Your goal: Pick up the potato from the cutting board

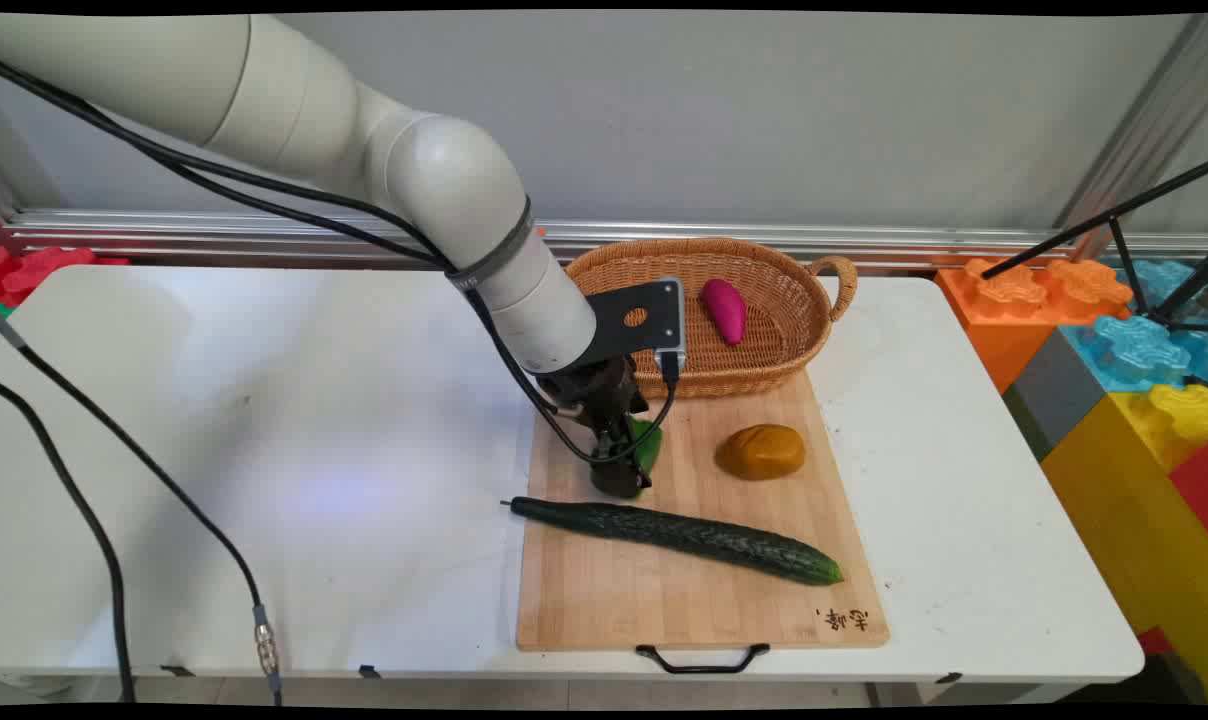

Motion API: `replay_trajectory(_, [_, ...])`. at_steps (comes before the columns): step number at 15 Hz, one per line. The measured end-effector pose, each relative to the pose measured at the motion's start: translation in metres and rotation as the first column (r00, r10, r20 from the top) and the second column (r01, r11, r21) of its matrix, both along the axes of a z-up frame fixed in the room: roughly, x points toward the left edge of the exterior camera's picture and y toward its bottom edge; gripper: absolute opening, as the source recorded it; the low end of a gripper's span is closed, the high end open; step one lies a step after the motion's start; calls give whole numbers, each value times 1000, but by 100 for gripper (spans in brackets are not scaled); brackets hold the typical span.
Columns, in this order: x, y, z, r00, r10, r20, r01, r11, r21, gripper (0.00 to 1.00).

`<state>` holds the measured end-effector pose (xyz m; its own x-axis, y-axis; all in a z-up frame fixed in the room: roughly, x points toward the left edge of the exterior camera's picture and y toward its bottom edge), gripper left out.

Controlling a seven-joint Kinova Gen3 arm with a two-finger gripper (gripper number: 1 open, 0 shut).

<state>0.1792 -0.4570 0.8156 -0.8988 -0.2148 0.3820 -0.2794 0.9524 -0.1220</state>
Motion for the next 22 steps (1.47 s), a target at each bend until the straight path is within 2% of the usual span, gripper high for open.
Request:
replay_trajectory(4, [-6, -1, 4, 1000, 4, -25, -4, 1000, -3, 100])
replay_trajectory(11, [-38, -13, 15, 993, 42, -112, -46, 998, -31, 100])
replay_trajectory(17, [-73, -23, -6, 986, 66, -153, -76, 996, -56, 100])
replay_trajectory(22, [-87, -28, -25, 983, 80, -162, -91, 994, -60, 100])
